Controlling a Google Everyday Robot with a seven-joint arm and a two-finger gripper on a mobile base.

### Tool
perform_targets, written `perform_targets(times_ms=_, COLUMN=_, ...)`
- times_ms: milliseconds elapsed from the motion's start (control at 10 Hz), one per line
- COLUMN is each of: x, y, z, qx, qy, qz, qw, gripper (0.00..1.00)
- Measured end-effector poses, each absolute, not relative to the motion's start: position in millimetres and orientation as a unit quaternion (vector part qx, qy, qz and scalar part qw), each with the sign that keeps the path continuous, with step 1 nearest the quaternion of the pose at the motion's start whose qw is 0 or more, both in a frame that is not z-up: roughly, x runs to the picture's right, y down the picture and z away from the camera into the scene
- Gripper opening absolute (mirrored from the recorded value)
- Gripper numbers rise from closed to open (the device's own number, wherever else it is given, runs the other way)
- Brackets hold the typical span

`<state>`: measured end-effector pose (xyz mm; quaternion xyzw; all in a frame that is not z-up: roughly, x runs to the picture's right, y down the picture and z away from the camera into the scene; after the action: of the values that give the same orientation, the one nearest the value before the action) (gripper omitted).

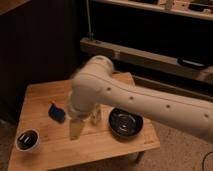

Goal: Move the arm in a circular motion

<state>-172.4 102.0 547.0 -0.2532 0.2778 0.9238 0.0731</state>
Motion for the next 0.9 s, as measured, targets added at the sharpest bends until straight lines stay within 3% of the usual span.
perform_targets(times_ms=400, x=-232.4, y=56.3, z=580.8, qx=-0.257, qy=0.264, qz=0.924, qw=0.100, gripper=0.80)
perform_targets(times_ms=900, x=-185.7, y=-10.8, z=651.8, qx=-0.227, qy=0.261, qz=0.936, qw=0.058, gripper=0.80)
